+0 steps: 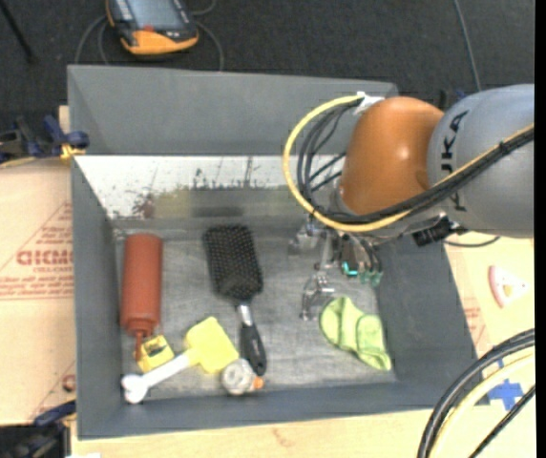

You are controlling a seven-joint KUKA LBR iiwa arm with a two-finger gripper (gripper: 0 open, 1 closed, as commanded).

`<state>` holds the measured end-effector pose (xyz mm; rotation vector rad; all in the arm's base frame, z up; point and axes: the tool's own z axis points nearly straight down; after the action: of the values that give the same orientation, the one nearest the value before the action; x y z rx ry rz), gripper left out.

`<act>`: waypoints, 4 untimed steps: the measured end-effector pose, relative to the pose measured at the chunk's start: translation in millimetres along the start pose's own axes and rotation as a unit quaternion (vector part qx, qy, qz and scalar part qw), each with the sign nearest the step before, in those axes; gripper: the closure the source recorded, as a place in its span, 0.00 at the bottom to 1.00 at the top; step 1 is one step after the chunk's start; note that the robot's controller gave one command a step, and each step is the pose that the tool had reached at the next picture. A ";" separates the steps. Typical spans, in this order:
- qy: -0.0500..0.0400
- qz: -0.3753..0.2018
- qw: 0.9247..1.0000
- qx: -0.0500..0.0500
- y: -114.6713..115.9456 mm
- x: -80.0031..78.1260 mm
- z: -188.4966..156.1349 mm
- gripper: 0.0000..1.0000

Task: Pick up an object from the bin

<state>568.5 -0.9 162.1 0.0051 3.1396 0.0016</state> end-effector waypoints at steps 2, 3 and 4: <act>0.004 -0.240 0.971 -0.001 34.0 66.0 34.7 0.00; 0.002 -0.254 0.967 0.000 106.1 56.4 90.3 1.00; 0.001 -0.254 0.967 0.000 105.7 56.4 91.1 0.00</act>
Offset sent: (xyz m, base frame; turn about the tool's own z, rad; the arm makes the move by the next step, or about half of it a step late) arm -0.0860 0.0214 -0.0146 -0.5457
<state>512.6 105.1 71.0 -0.7933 3.0395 0.0021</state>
